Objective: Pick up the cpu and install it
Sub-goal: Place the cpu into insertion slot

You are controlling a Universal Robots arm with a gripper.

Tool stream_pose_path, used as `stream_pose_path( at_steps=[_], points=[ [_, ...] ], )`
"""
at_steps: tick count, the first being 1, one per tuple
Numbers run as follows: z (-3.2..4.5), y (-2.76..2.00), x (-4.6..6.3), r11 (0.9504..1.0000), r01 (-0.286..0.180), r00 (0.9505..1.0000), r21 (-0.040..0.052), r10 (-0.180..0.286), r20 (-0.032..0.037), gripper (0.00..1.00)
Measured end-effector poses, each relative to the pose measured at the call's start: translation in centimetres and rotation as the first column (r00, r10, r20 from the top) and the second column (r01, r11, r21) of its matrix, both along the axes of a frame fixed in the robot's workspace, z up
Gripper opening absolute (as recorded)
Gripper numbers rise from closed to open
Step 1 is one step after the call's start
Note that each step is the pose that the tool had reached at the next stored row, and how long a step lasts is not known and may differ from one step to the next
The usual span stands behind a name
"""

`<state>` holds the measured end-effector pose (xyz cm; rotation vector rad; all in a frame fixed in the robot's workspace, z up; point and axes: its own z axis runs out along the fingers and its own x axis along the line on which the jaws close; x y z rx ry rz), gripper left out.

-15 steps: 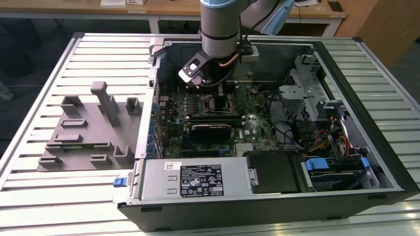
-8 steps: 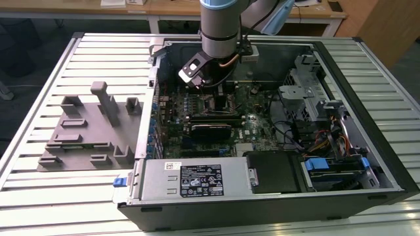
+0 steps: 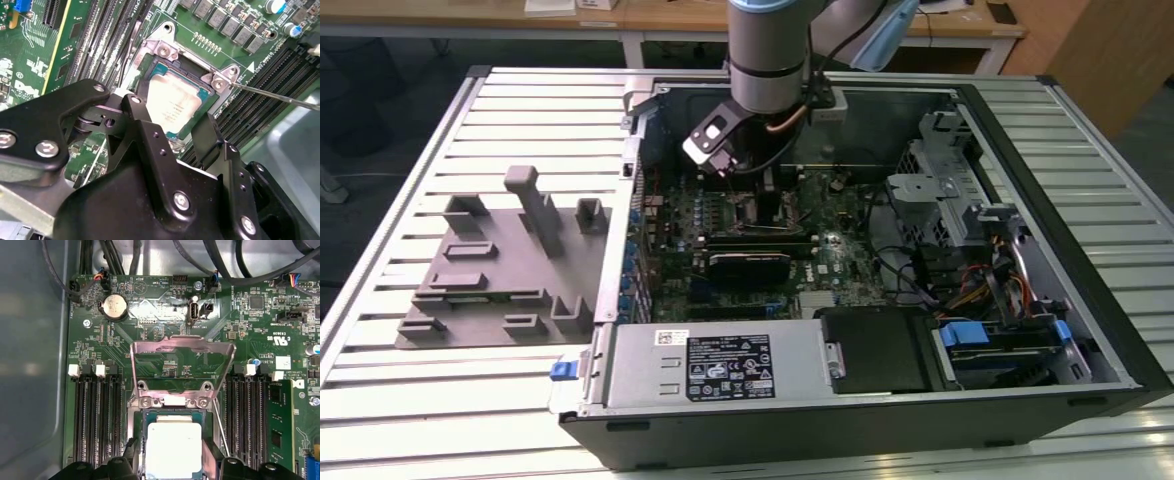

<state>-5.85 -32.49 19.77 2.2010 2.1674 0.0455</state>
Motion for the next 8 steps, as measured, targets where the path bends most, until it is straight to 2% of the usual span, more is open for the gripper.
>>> stream_pose_path(
  at_steps=[8],
  points=[
    [0.12,0.00,0.00,1.0000,0.000,1.0000,0.0001,0.000,0.0001,0.61]
  ],
)
